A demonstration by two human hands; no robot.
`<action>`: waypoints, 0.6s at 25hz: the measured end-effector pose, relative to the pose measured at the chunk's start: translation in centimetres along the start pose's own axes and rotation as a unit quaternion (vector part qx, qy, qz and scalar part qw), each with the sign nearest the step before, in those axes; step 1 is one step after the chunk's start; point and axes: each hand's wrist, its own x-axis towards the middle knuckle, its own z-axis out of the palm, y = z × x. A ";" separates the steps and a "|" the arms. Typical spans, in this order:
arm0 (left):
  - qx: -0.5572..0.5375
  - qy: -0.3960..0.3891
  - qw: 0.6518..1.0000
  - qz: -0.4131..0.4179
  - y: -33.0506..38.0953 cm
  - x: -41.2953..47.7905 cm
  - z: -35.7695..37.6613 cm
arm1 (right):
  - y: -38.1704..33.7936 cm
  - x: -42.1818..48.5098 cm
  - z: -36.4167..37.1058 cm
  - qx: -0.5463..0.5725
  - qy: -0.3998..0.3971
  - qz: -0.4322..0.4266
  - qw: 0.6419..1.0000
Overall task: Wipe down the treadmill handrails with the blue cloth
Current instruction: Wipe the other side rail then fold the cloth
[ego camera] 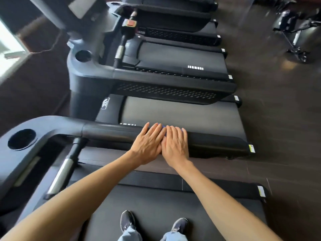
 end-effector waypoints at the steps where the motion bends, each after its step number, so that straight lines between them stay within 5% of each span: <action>1: 0.003 -0.004 1.000 -0.007 -2.3 -1.7 -0.4 | -2.6 0.7 0.4 0.004 -0.002 -0.007 1.000; 9: 0.028 -0.009 0.997 -0.076 -17.6 -11.6 -4.7 | -20.5 6.1 2.4 0.032 -0.055 -0.090 0.994; 15: 0.030 -0.001 0.990 -0.138 -17.6 -12.6 -3.9 | -21.6 7.1 3.1 0.035 -0.061 -0.133 0.989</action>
